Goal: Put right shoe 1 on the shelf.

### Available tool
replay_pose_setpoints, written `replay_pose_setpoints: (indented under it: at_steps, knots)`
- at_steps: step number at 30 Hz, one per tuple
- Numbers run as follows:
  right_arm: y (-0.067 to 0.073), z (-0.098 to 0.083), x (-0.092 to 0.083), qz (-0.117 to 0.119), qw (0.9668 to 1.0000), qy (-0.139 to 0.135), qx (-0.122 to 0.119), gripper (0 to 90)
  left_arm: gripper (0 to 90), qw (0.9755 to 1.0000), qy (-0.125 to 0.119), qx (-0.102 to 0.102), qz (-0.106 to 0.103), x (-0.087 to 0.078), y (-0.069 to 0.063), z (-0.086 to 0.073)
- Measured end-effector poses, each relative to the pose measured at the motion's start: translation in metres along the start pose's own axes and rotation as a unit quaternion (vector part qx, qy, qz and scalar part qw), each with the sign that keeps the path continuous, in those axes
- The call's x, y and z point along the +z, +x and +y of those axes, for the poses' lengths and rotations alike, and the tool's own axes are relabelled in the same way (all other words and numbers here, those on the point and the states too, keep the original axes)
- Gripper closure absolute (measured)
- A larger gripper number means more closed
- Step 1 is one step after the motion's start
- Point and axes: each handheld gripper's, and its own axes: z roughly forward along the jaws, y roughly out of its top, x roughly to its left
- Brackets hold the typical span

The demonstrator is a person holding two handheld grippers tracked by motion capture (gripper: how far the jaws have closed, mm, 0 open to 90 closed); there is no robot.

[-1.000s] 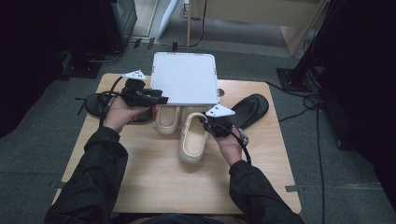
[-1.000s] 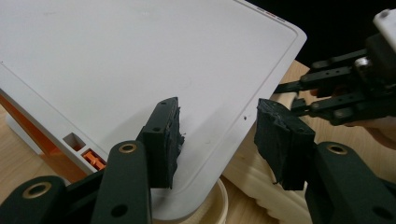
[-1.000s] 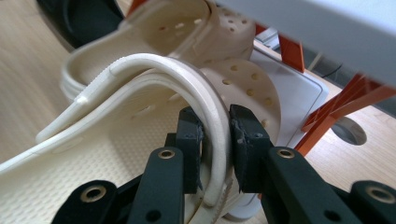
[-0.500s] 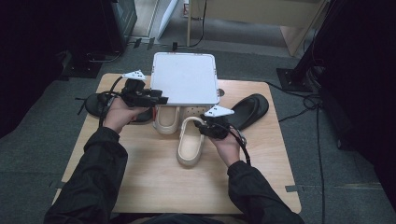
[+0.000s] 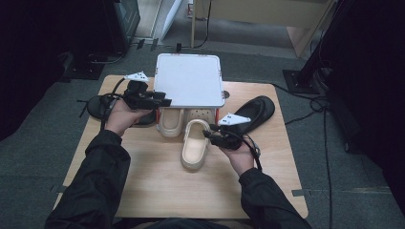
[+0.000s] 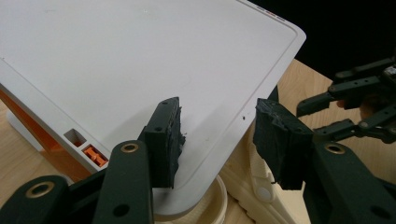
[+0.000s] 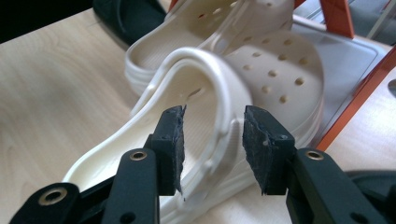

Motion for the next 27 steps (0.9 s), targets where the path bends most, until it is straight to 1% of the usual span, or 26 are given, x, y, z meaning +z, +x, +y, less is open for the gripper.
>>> replay_pose_setpoints:
  at_steps: [1,2,4,5,6,10,13,14,15,17,22,24,27]
  knots:
    - [0.000,0.000,0.000,0.000,1.0000,0.000,0.000,59.1,52.2,1.0000,0.000,0.000,0.000,0.000,0.000,0.000]
    - [0.004,-0.003,-0.004,0.007,1.0000,0.002,0.001,59.7,52.5,1.0000,0.000,0.001,0.001,0.000,0.000,0.000]
    - [0.005,-0.004,-0.006,0.008,1.0000,0.004,0.000,59.8,52.7,1.0000,0.001,0.001,0.002,0.000,0.000,0.000]
    - [0.010,-0.008,-0.010,0.015,0.9999,0.006,0.000,60.3,53.1,1.0000,0.001,0.001,0.002,-0.001,0.000,0.000]
    - [0.010,-0.008,-0.010,0.015,0.9999,0.006,0.000,60.3,53.1,1.0000,0.002,0.001,0.003,-0.001,0.000,0.000]
    - [0.017,-0.014,-0.015,0.028,0.9996,0.008,0.004,61.3,53.4,1.0000,0.002,0.001,0.004,-0.001,0.000,0.000]
    - [0.021,-0.020,-0.019,0.035,0.9993,0.008,0.000,63.4,53.5,1.0000,0.002,0.001,0.004,-0.001,0.000,0.000]
    - [0.025,-0.024,-0.020,0.042,0.9991,0.010,0.002,64.9,53.7,1.0000,0.002,0.001,0.004,-0.001,0.000,0.000]
    - [0.025,-0.024,-0.020,0.042,0.9991,0.010,0.002,64.9,53.7,1.0000,0.002,0.000,0.004,-0.001,0.000,0.000]
    - [0.030,-0.028,-0.020,0.052,0.9986,0.012,0.002,65.8,54.0,1.0000,0.002,0.000,0.004,-0.001,0.000,0.000]
    - [0.047,-0.039,-0.019,0.072,0.9970,0.021,-0.016,67.1,55.5,1.0000,0.002,0.001,0.008,-0.001,-0.001,0.000]
    - [0.053,-0.041,-0.018,0.079,0.9964,0.027,-0.019,68.3,55.9,0.9999,0.002,0.005,0.010,-0.001,-0.001,0.000]
    - [0.062,-0.044,-0.015,0.088,0.9952,0.030,-0.030,69.0,56.9,0.9999,0.004,0.006,0.013,-0.001,-0.002,0.000]
